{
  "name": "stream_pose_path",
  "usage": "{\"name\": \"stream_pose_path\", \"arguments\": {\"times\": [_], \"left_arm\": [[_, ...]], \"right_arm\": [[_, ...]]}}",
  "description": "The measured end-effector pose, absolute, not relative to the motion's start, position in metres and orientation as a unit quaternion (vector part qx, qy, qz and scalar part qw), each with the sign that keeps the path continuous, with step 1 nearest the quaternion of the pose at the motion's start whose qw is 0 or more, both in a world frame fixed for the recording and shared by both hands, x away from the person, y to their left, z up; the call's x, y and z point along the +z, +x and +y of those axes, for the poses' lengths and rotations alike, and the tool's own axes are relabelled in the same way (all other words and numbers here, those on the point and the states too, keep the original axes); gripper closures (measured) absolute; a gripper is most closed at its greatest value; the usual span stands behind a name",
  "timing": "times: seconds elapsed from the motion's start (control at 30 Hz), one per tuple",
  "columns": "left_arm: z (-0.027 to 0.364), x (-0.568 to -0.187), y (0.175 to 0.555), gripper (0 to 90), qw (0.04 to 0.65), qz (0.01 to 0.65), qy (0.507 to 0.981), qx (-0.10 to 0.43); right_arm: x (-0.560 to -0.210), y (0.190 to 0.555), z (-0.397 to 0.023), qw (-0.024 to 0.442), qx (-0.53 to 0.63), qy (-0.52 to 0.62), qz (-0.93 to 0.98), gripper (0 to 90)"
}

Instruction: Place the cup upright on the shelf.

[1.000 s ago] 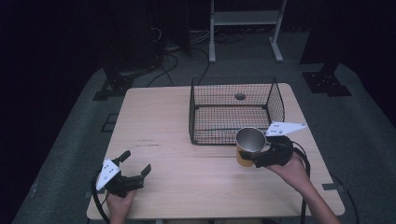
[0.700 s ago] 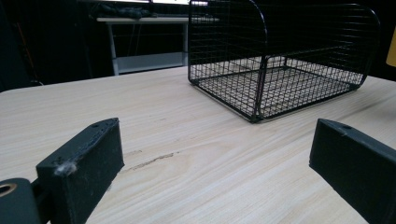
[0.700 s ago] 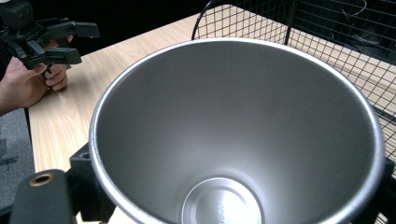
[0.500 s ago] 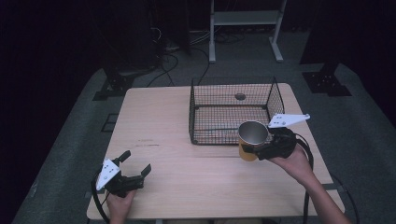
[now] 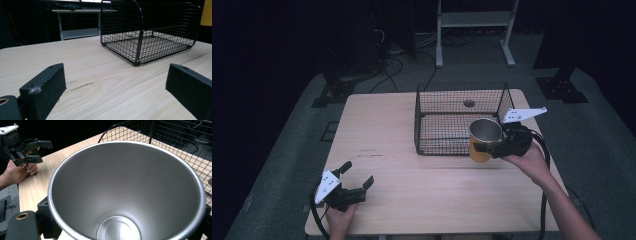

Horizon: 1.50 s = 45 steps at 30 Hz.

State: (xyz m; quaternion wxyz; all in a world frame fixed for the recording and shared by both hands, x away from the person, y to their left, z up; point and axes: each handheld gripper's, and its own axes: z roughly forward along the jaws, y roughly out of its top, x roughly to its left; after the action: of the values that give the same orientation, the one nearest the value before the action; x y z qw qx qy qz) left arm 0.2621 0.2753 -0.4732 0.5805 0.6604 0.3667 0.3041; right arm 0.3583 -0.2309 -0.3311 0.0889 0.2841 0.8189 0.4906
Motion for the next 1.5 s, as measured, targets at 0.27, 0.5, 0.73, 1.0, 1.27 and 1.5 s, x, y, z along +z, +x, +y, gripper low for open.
{"name": "stream_pose_path", "arguments": {"times": [0.27, 0.5, 0.73, 1.0, 1.27, 1.5], "left_arm": [[0.275, -0.473, 0.262, 2.2, 0.581, 0.367, 0.660, 0.304], [0.275, -0.473, 0.262, 2.2, 0.581, 0.367, 0.660, 0.304], [0.276, -0.473, 0.262, 2.2, 0.583, 0.368, 0.659, 0.302], [0.276, -0.473, 0.262, 2.2, 0.583, 0.368, 0.658, 0.302], [0.277, -0.473, 0.262, 2.2, 0.585, 0.368, 0.657, 0.301], [0.277, -0.473, 0.262, 2.3, 0.586, 0.368, 0.656, 0.300]], "right_arm": [[-0.321, 0.371, -0.226, 0.087, 0.485, 0.271, 0.827, 13.0], [-0.313, 0.387, -0.223, 0.086, 0.482, 0.264, 0.831, 13.0], [-0.309, 0.402, -0.223, 0.081, 0.478, 0.263, 0.834, 13.0], [-0.307, 0.421, -0.220, 0.078, 0.474, 0.263, 0.837, 13.0], [-0.310, 0.443, -0.208, 0.074, 0.463, 0.263, 0.843, 12.9], [-0.316, 0.461, -0.201, 0.072, 0.457, 0.271, 0.844, 12.9]]}}
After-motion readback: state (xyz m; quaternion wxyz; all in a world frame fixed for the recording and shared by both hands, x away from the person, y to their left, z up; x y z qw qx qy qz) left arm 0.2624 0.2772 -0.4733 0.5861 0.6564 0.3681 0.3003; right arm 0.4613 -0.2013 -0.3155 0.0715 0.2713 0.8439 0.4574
